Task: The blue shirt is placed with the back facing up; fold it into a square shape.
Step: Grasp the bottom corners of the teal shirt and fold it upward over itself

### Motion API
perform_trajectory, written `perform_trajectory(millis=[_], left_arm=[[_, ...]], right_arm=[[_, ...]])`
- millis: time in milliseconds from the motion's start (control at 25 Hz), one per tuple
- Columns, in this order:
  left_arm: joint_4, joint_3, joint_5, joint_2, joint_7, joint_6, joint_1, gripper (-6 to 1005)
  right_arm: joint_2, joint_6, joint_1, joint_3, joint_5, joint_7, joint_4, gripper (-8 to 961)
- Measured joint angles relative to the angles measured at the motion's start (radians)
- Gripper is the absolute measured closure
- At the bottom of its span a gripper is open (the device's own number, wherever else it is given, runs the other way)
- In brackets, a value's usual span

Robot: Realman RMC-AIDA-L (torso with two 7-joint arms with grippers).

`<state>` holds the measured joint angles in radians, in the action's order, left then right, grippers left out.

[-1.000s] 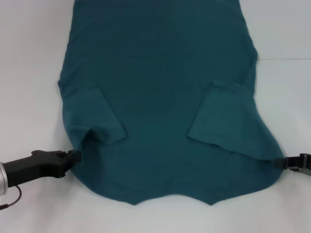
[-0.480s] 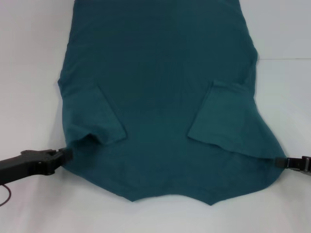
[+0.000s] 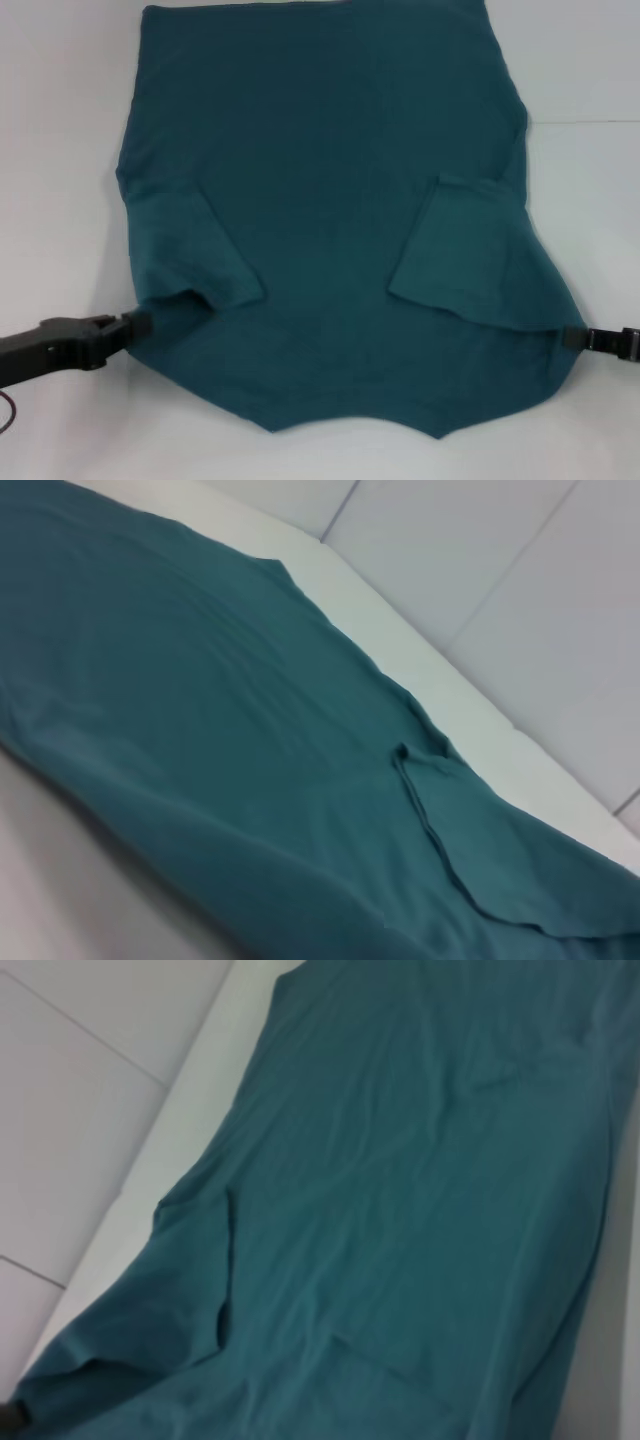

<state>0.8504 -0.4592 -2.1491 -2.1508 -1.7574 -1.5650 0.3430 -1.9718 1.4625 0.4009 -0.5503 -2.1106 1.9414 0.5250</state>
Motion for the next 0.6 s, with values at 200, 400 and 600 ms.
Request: perform_trajectory(millis=[200, 400, 600], left_arm=[[-0.004, 0.002, -0.015, 0.001, 0.0, -0.031, -0.002, 960], [0.001, 0.019, -0.051, 0.004, 0.007, -0.053, -0.019, 960], [0.007, 0.029, -0.053, -0.003, 0.012, -0.079, -0.038, 960]], right_arm=[[-0.004, 0.032, -0.018, 0.013, 0.005, -0.031, 0.002, 909], [-0.011, 0.052, -0.016, 0.002, -0.001, -0.069, -0.002, 909], [-0.011, 0.122, -0.033, 0.004, -0.001, -0.09, 0.004, 908]])
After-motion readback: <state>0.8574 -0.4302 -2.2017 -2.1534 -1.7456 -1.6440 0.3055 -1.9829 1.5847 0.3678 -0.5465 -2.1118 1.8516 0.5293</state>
